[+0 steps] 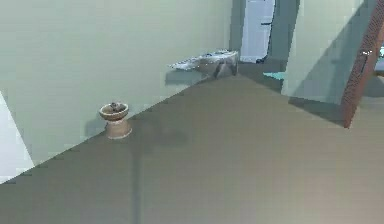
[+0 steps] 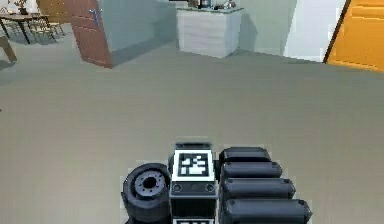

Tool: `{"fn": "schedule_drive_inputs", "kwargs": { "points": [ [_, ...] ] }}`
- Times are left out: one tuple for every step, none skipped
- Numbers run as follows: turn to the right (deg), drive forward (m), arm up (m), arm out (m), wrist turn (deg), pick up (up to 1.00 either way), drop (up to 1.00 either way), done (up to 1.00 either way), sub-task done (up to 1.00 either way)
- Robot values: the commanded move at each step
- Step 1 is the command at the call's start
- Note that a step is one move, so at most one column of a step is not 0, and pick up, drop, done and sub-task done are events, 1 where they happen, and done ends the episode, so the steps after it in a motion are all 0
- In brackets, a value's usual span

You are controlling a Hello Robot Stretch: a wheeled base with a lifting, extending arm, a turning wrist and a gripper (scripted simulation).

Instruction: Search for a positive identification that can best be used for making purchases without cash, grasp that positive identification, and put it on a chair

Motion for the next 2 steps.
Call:
{"fn": "schedule_drive_inputs", "kwargs": {
  "points": [
    [-45.0,0.00,0.00,0.00,0.0,0.00,0.00,0.00,0.00],
    [-42.0,0.00,0.00,0.00,0.0,0.00,0.00,0.00,0.00]
  ]
}}
